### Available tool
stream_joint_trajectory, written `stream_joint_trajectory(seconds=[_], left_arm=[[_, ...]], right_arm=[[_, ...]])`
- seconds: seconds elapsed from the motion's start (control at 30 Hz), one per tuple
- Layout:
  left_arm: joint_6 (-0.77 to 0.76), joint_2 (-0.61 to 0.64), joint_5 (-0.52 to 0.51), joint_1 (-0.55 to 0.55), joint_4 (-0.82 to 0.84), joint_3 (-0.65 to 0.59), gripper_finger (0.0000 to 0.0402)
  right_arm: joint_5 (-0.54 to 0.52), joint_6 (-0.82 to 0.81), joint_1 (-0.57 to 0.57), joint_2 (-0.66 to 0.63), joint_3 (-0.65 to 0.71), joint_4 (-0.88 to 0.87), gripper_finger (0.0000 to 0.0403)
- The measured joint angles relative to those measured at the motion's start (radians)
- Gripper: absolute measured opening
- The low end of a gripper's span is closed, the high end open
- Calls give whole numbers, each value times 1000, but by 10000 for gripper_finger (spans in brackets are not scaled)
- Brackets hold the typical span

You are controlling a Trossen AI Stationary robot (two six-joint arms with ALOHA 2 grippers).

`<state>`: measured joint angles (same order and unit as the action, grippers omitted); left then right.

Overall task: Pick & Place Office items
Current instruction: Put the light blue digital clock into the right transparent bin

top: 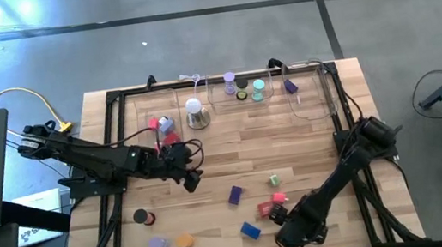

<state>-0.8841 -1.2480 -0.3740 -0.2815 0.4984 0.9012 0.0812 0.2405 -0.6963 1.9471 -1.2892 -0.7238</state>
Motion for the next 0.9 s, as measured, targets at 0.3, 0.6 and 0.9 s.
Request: stream_joint_trajectory(seconds=[0.3, 0.6, 0.9], left_arm=[[0, -13, -1, -17, 0, 0, 286], [19, -13, -2, -17, -6, 0, 286], [21, -13, -2, -17, -7, 0, 286]], right_arm=[[33, 59, 38, 7, 0, 21, 277], [73, 95, 50, 7, 0, 16, 187], [96, 89, 50, 35, -2, 13, 173]])
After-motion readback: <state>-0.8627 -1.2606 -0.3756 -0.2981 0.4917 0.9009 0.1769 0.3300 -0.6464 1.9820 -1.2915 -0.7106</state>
